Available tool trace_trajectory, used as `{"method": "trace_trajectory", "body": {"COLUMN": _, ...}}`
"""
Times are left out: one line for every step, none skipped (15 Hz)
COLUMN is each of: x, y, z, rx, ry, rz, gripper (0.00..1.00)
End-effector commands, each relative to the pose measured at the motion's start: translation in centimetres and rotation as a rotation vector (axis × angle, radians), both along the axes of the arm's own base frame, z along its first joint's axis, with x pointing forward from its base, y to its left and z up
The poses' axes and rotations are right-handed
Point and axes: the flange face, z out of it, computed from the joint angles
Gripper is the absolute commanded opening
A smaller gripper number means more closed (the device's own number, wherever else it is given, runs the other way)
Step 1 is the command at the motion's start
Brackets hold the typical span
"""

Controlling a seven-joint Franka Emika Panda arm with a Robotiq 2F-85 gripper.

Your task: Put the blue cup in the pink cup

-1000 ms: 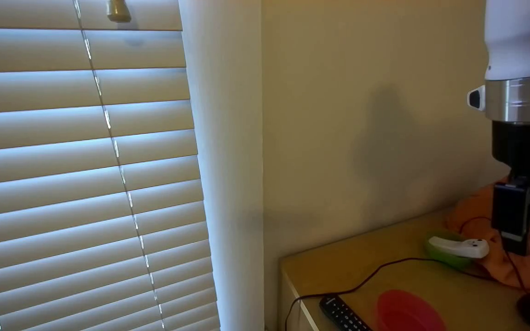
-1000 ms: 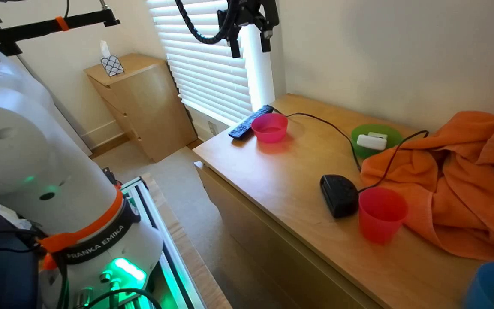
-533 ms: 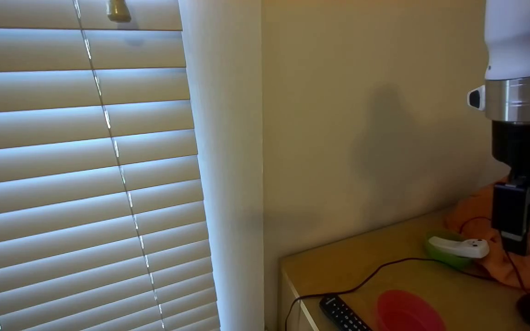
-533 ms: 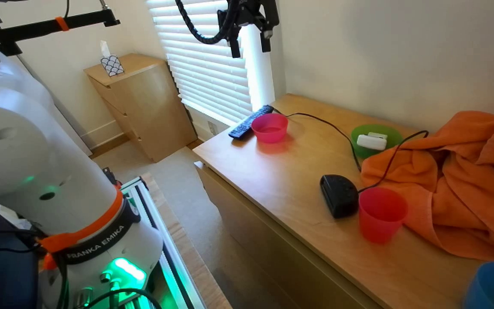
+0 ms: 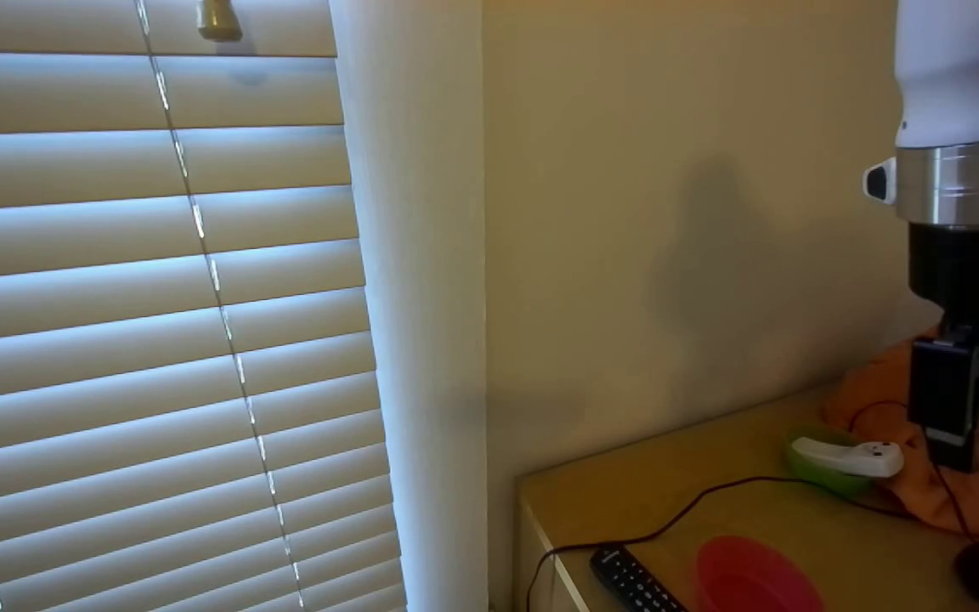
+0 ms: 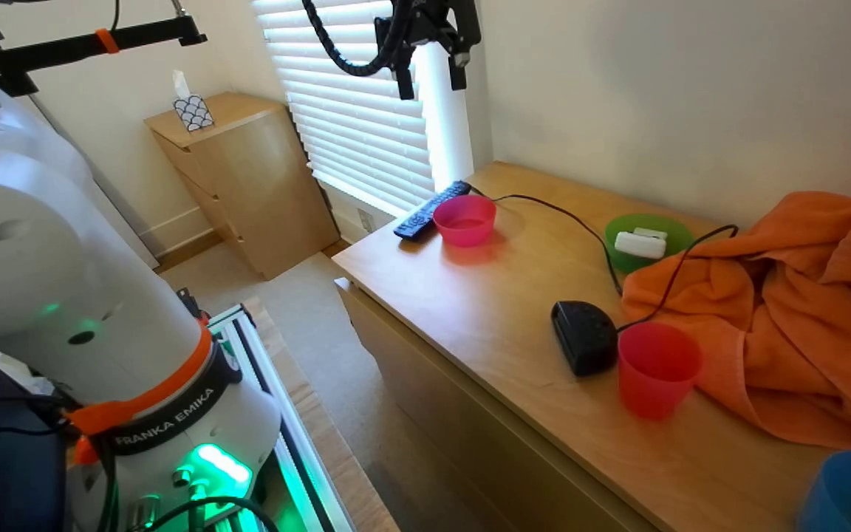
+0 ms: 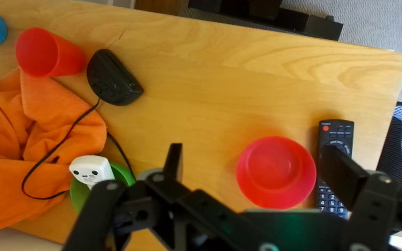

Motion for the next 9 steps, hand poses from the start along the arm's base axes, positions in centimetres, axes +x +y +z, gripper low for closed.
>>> {"method": "trace_trajectory", "body": {"x": 1.0, "y": -1.6, "z": -0.7, "rx": 0.017, "ry": 0.03, "rz": -0.093, "gripper": 1.0}}
{"method": "trace_trajectory", "body": {"x": 1.8, "y": -3.2, "z": -1.9, "rx": 0.004, "ry": 0.045, "rz": -0.16, "gripper": 1.0}}
{"method": "trace_trajectory", "body": {"x": 2.4, "y": -4.8, "z": -2.9, "rx": -0.001, "ry": 0.057, "rz": -0.21, "gripper": 1.0}}
{"method": "trace_trajectory", "body": {"x": 3.2, "y": -6.8, "z": -4.2, "rx": -0.002, "ry": 0.069, "rz": -0.259, "gripper": 1.0}}
{"method": "trace_trajectory", "body": {"x": 3.8, "y": -8.5, "z": -5.3, "rx": -0.003, "ry": 0.079, "rz": -0.314, "gripper": 1.0}}
{"method": "trace_trajectory", "body": {"x": 4.5, "y": -10.7, "z": -6.4, "rx": -0.001, "ry": 0.09, "rz": -0.371, "gripper": 1.0}}
{"method": "trace_trajectory", "body": {"x": 5.2, "y": -12.5, "z": -7.2, "rx": 0.002, "ry": 0.094, "rz": -0.429, "gripper": 1.0}}
{"method": "trace_trajectory", "body": {"x": 6.1, "y": -14.6, "z": -8.1, "rx": 0.002, "ry": 0.093, "rz": -0.487, "gripper": 1.0}}
{"method": "trace_trajectory", "body": {"x": 7.1, "y": -17.1, "z": -8.7, "rx": 0.01, "ry": 0.11, "rz": -0.54, "gripper": 1.0}}
